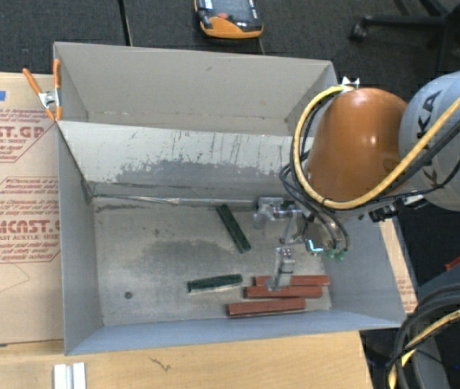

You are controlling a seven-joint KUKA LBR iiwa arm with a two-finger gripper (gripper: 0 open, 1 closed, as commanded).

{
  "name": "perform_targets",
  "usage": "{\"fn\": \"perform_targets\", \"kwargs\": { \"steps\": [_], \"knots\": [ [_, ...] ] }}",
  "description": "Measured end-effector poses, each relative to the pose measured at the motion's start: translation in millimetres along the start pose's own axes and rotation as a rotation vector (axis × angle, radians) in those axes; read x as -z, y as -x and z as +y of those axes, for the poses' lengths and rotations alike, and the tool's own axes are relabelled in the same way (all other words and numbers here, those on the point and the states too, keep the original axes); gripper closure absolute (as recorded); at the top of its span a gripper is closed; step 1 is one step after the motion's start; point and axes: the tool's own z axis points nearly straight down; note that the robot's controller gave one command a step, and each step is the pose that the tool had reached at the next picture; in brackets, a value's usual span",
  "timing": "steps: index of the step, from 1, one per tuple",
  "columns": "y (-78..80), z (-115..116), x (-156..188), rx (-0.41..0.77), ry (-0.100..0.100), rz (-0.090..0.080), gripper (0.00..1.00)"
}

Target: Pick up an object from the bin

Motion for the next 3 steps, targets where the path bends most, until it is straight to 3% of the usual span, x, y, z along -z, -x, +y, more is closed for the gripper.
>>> {"fn": "perform_targets", "kwargs": {
  "steps": [1, 2, 3],
  "knots": [
    [1.6, 0, 4, 0.0, 0.0, -0.008, 0.0],
    [4.6, -26, -47, 0.127, -0.001, -0.011, 0.0],
    [-2.2, -72, -63, 0.263, -0.002, -0.007, 0.0]
  ]
}}
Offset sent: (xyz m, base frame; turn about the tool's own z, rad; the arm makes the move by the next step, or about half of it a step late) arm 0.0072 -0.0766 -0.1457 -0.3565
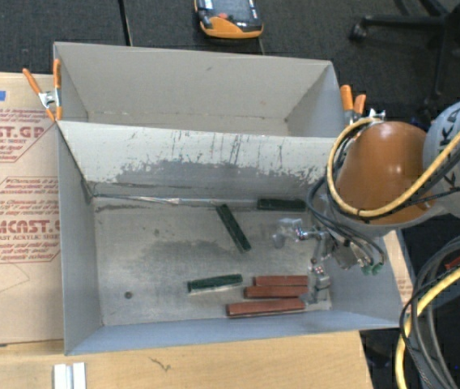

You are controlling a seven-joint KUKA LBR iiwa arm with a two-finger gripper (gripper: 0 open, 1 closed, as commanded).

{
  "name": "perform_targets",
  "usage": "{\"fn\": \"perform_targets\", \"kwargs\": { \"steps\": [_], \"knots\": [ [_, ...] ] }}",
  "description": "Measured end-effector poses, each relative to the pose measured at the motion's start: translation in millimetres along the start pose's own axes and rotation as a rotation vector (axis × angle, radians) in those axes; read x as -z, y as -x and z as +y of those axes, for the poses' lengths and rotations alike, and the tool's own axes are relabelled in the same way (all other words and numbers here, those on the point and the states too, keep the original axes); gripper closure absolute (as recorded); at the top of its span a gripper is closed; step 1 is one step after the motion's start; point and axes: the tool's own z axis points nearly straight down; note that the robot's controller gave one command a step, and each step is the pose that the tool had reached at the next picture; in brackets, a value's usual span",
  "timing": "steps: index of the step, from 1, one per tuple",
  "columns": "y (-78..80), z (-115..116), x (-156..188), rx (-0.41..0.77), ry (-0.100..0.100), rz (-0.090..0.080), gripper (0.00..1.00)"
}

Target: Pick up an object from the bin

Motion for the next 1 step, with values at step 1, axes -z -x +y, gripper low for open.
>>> {"fn": "perform_targets", "kwargs": {
  "steps": [1],
  "knots": [
    [-9.2, -15.1, -40.8, 0.184, 0.001, -0.001, 0.0]
  ]
}}
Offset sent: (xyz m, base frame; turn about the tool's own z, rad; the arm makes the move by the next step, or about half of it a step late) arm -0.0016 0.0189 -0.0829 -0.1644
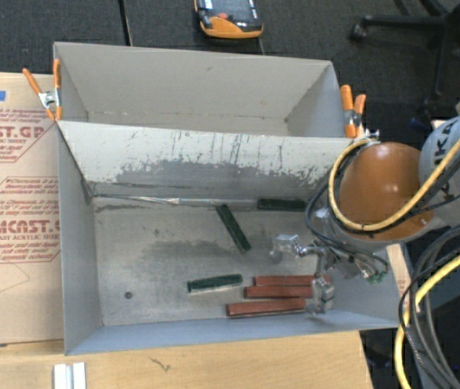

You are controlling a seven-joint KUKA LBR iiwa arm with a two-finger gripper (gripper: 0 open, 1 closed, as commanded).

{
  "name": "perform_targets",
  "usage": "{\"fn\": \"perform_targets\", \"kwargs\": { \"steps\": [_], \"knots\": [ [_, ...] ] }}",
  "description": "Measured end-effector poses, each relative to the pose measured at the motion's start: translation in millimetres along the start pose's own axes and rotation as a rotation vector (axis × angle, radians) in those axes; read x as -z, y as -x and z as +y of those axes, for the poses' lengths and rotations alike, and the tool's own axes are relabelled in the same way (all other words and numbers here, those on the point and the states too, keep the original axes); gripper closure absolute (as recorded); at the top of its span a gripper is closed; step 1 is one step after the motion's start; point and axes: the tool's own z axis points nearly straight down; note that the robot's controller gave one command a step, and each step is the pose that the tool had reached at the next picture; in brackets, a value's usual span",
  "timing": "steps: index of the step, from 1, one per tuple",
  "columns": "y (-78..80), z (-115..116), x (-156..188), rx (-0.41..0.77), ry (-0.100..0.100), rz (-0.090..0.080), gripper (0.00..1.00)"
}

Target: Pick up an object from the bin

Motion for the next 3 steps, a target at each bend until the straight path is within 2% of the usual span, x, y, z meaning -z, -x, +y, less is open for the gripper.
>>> {"fn": "perform_targets", "kwargs": {
  "steps": [1, 2, 3],
  "knots": [
    [21.8, 33, -43, -0.015, -0.001, -0.005, 0.0],
    [15.0, 22, -40, -0.051, 0.001, -0.003, 1.0],
    [15.0, 22, -40, -0.051, 0.001, -0.003, 1.0]
  ]
}}
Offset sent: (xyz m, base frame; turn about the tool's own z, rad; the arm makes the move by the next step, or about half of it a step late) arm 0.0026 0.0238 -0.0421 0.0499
